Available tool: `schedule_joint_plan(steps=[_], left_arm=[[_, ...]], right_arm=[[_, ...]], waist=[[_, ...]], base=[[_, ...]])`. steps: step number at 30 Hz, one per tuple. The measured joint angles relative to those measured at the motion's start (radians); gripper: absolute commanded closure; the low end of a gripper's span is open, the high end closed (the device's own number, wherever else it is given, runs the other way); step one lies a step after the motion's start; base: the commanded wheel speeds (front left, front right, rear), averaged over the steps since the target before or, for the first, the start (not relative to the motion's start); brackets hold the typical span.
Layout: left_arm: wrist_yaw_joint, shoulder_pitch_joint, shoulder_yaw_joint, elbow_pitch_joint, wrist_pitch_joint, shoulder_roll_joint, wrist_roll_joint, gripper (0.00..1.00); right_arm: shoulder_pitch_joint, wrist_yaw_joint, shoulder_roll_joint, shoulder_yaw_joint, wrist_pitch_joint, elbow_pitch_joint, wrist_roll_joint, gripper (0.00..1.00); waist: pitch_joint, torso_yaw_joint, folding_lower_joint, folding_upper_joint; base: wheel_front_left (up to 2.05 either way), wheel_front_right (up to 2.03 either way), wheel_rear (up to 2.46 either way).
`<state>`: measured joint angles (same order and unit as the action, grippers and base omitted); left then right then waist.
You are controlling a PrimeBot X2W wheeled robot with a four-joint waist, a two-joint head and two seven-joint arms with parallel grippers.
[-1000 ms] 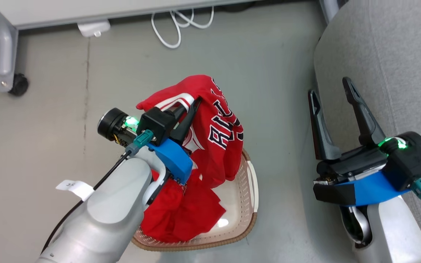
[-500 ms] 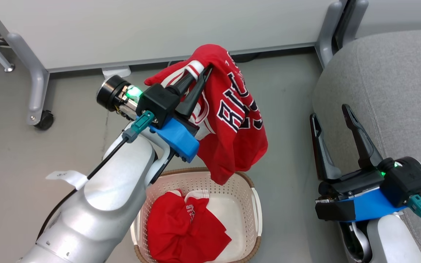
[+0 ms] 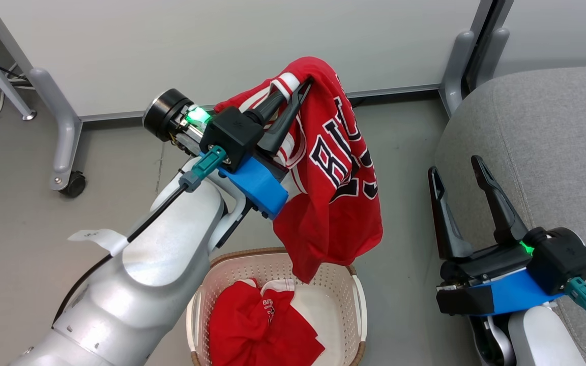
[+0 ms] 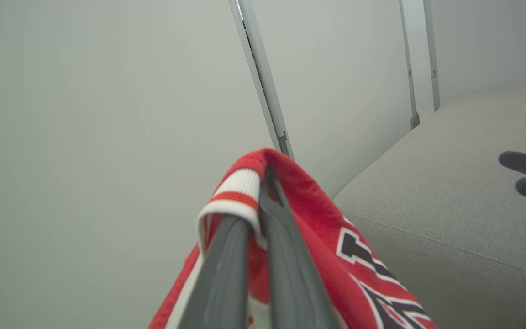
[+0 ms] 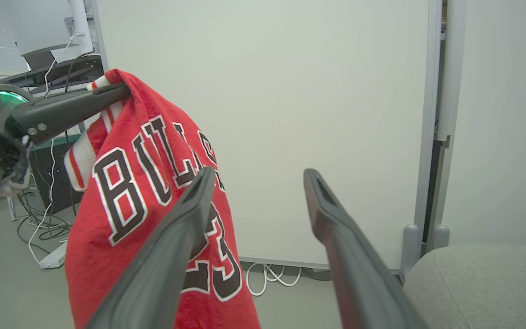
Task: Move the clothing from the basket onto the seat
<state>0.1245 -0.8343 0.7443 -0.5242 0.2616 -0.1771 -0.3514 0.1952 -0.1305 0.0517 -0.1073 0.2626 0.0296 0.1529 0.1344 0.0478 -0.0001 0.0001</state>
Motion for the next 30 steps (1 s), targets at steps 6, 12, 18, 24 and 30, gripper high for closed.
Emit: schedule_joint_plan(steps=[6, 12, 18, 24, 30], left_arm=[[0.001, 0.0, 0.011, -0.006, 0.0, 0.001, -0.008, 1.0], [0.001, -0.002, 0.015, -0.012, 0.0, 0.002, -0.015, 1.0], [0.002, -0.009, 0.021, -0.013, 0.0, 0.01, -0.015, 1.0], [0.005, -0.032, 0.032, -0.009, 0.0, 0.022, -0.011, 1.0], [0.005, -0.045, 0.039, -0.009, 0.0, 0.032, -0.006, 1.0]], right_arm=[[-0.001, 0.0, 0.0, -0.021, 0.0, -0.001, 0.007, 0.0], [0.026, 0.0, -0.001, -0.106, 0.0, -0.006, 0.016, 0.0], [0.099, 0.0, -0.002, -0.215, 0.0, 0.023, 0.017, 0.0], [0.177, 0.0, -0.002, -0.273, 0.0, 0.092, 0.001, 0.0], [0.241, 0.0, -0.002, -0.271, 0.0, 0.219, -0.072, 0.0]], waist=[[-0.008, 0.003, 0.0, 0.0], [-0.008, 0.006, 0.0001, -0.0001], [0.006, 0.011, 0.0001, -0.0001], [0.038, 0.024, 0.0001, -0.0001], [0.065, 0.039, 0.0003, -0.0001]], base=[[0.0, 0.0, 0.0], [0.0, 0.0, 0.0], [0.0, 0.0, 0.0], [0.0, 0.0, 0.0], [0.0, 0.0, 0.0]])
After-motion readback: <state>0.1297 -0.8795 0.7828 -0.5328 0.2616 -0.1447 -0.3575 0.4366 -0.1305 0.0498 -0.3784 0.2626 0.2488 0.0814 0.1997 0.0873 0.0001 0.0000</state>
